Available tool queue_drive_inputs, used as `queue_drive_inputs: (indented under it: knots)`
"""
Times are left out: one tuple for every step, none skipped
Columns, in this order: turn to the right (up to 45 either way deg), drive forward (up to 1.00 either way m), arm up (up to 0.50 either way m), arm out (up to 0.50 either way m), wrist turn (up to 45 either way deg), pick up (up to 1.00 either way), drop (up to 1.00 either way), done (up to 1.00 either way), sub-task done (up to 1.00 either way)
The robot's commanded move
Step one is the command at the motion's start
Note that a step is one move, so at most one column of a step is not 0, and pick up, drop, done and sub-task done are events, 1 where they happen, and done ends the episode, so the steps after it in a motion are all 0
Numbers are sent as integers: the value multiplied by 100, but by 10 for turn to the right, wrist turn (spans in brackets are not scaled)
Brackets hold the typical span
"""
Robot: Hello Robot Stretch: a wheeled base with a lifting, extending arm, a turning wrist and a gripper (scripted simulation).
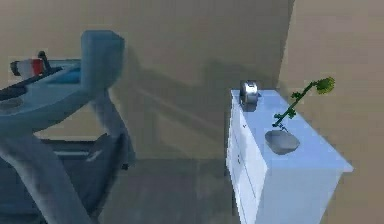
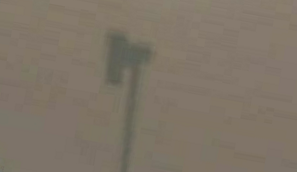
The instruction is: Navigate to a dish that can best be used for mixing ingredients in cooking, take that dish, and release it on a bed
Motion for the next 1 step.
queue_drive_inputs:
  knots:
    - [0, 35, 0, 0, 0, 0, 0, 0, 0]
